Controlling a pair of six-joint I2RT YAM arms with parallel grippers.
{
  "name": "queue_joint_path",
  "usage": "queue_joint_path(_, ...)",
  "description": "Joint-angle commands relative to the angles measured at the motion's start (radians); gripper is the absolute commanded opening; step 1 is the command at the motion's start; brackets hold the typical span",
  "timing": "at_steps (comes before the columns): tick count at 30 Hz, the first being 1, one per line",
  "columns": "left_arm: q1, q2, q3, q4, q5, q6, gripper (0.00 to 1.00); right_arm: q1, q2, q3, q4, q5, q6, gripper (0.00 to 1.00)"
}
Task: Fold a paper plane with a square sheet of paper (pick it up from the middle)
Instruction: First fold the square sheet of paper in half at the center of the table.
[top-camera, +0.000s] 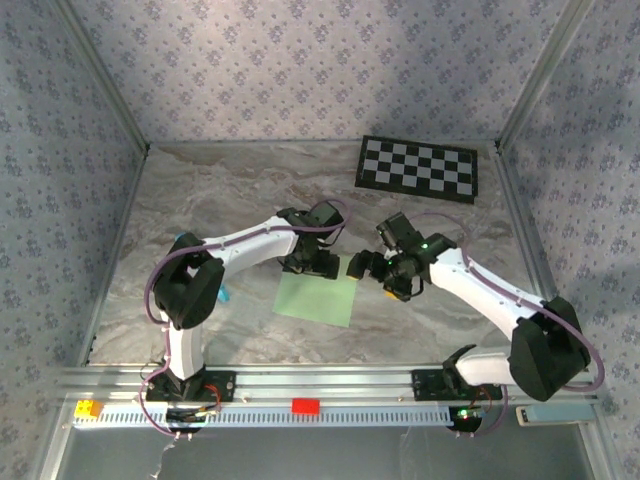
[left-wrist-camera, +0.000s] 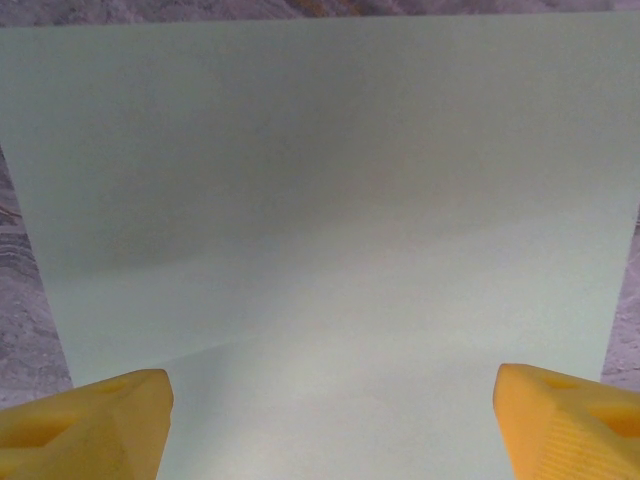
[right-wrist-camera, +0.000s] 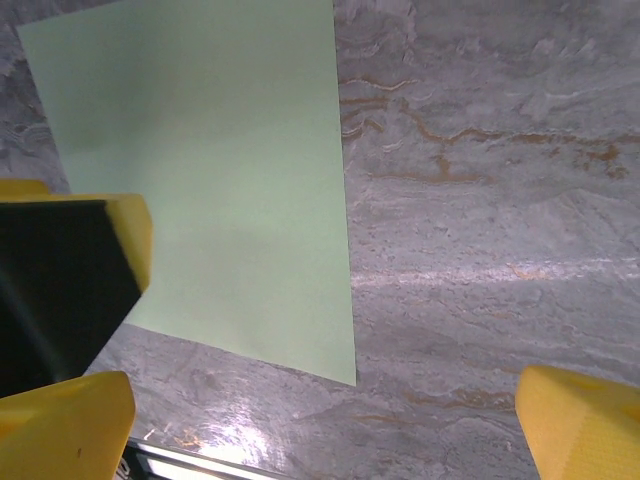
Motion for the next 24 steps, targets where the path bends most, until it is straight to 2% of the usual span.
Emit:
queue_joint_path(1, 0.001, -0.008, -0.003, -0.004, 0.034, 0.016, 0.84, -0.021, -0.034, -0.014, -0.032, -0.001, -0.002, 1.00)
queue_joint_path(15, 0.000, 0.015, 0.014, -0.006, 0.072, 0.018, 0.83, -0.070, -0.031, -0.030, -0.002, -0.034, -0.049, 1.00)
queue_joint_path(24, -0.024, 0.113, 0.100, -0.072, 0.019, 0.016, 0.84, -0.082, -0.046, -0.056, 0.018, -0.018, -0.090, 1.00)
